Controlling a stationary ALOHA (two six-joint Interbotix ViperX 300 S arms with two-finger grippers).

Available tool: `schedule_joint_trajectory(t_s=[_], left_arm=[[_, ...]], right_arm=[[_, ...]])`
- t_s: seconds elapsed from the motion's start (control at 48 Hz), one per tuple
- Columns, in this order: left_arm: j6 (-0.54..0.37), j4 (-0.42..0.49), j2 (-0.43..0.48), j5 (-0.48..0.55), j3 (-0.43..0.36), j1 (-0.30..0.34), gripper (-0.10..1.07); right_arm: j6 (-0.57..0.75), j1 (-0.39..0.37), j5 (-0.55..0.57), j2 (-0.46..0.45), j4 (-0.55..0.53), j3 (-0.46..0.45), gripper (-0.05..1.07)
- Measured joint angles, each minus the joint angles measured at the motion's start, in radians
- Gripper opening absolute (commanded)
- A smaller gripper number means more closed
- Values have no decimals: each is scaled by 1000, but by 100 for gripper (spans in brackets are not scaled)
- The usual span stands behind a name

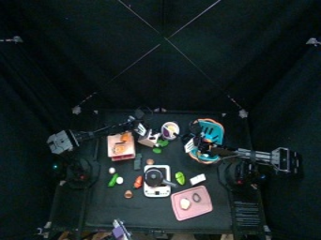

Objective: Place pairing knife in holder

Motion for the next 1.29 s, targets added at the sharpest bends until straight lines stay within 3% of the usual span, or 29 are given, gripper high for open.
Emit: schedule_joint_trajectory(t_s=[0.188,0.312,0.438,0.562,0.938,1.292], left_arm=[[-6,0,-72,-32,44,-2,82],[-11,-17,-115,-117,107,0,82],[-6,-54,-120,-201,166,0,82],[-8,-72,-120,-222,192,0,82],[-8,-80,-66,-224,172,-2,82],[-6,-80,-18,-224,129,-3,82]], right_arm=[[-255,-2,78,-9,212,-46,42],[-454,-18,115,-9,350,-78,42],[-641,-69,110,-11,449,-87,42],[-787,-121,101,-11,558,-89,42],[-1062,-187,94,60,732,-124,42],[-1147,-209,83,141,801,-149,42]])
